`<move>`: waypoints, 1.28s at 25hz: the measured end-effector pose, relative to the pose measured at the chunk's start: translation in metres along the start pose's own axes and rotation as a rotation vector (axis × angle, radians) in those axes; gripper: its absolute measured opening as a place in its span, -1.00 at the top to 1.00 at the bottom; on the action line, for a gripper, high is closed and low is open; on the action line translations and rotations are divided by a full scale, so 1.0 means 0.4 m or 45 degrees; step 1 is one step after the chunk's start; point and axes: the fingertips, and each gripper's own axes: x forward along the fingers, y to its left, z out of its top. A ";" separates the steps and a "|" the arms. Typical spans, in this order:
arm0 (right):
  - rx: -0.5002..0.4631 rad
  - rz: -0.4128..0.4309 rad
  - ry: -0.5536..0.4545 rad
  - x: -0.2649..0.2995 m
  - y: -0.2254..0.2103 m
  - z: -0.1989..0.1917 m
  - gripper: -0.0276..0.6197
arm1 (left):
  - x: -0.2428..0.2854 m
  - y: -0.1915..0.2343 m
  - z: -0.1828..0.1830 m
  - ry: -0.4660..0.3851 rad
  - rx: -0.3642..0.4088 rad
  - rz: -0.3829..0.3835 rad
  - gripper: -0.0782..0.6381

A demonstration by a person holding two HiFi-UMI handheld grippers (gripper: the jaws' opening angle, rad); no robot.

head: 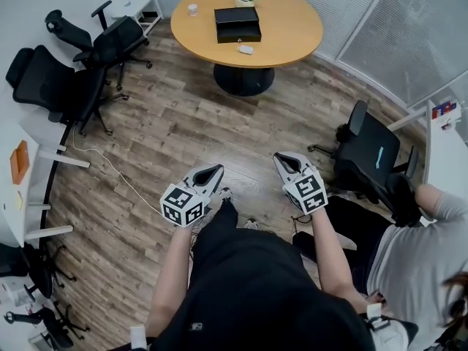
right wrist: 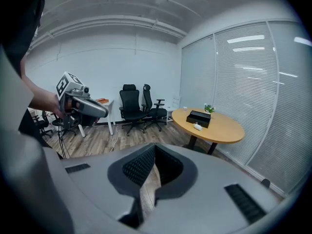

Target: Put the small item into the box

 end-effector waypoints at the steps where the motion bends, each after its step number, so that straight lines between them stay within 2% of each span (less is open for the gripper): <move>1: 0.004 -0.005 0.002 0.006 -0.006 0.001 0.90 | 0.005 0.008 0.003 0.002 -0.001 -0.006 0.76; 14: 0.049 -0.092 0.022 0.135 -0.088 0.052 0.90 | 0.069 0.169 0.071 0.033 0.014 -0.072 0.76; 22: 0.051 -0.276 -0.010 0.170 -0.159 0.085 0.90 | 0.107 0.241 0.097 0.061 0.039 -0.138 0.76; 32: 0.086 -0.355 0.004 0.202 -0.176 0.098 0.90 | 0.131 0.306 0.113 0.093 0.052 -0.211 0.76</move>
